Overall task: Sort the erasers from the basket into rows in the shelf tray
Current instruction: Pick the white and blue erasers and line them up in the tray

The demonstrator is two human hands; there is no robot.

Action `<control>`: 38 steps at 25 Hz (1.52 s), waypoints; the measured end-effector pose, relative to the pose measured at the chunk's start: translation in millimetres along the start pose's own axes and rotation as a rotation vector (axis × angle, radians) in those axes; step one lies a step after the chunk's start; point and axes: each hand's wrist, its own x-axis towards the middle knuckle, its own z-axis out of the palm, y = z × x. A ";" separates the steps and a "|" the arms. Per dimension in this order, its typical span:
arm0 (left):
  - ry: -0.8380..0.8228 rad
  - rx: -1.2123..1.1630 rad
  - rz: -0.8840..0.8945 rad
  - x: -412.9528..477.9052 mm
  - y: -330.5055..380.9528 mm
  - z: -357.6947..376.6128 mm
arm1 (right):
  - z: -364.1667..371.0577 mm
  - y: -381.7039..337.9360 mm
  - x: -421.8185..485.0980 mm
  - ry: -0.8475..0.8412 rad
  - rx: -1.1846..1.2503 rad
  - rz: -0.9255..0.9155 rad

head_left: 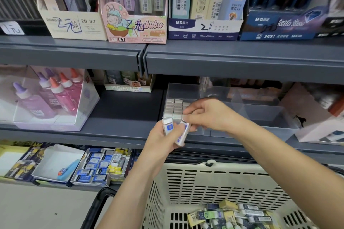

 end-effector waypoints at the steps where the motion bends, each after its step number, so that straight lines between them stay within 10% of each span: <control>1: 0.023 -0.026 0.002 0.6 0.9 0.0 | -3.1 1.1 -0.4 0.002 0.073 0.017; 6: 0.069 -0.007 0.061 1.0 1.1 0.4 | -6.2 6.1 -3.6 -0.017 0.117 0.017; 12: 0.121 -0.258 -0.069 6.6 10.3 0.3 | -42.6 6.7 38.9 0.403 -0.253 -0.048; 38: 0.176 -0.221 -0.080 3.8 13.1 2.1 | 1.2 31.3 61.3 0.361 -0.624 -0.080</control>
